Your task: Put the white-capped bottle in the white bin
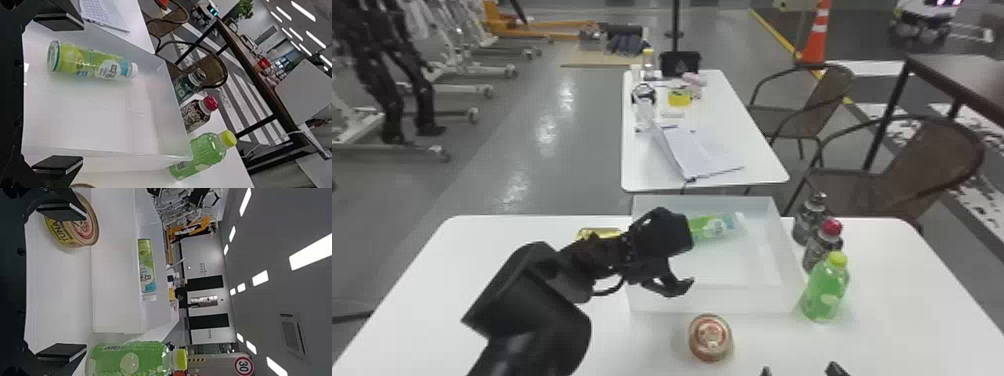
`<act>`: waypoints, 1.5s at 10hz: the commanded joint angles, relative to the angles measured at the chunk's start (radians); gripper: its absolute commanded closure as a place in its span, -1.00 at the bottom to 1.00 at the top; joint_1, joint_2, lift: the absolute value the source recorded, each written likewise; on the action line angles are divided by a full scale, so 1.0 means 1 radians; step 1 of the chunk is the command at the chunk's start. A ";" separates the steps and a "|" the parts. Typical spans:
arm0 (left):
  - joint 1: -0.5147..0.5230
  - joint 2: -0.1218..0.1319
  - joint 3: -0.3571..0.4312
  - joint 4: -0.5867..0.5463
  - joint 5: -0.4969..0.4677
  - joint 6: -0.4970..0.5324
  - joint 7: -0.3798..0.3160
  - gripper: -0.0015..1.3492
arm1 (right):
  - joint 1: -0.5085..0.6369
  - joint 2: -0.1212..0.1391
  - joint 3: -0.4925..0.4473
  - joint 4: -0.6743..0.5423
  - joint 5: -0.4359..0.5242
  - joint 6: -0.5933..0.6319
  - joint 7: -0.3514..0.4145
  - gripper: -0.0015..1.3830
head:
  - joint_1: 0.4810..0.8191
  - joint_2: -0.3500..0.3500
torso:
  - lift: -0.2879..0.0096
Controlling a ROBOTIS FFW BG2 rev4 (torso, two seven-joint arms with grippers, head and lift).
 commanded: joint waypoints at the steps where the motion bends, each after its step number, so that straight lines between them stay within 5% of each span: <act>1: 0.105 -0.036 0.134 -0.050 0.045 -0.026 -0.002 -0.84 | 0.004 -0.006 0.000 -0.004 -0.003 -0.001 0.000 -0.83 | -0.60 0.00 | 0.26; 3: 0.246 -0.104 0.351 -0.112 0.128 -0.093 0.001 -0.84 | 0.016 -0.010 0.000 -0.010 -0.005 -0.006 -0.017 -0.83 | -0.60 0.00 | 0.26; 7: 0.476 -0.104 0.607 -0.156 0.474 -0.184 0.110 -0.84 | 0.033 -0.023 -0.002 -0.022 -0.006 -0.010 -0.034 -0.83 | -0.60 0.00 | 0.26; 11: 0.649 -0.104 0.691 -0.158 0.711 -0.327 0.251 -0.83 | 0.047 -0.023 -0.003 -0.027 -0.008 -0.015 -0.046 -0.83 | -0.60 0.00 | 0.26; 15: 0.720 -0.104 0.710 -0.113 0.764 -0.385 0.300 -0.83 | 0.070 -0.023 -0.009 -0.036 -0.006 -0.027 -0.055 -0.83 | -0.60 0.00 | 0.26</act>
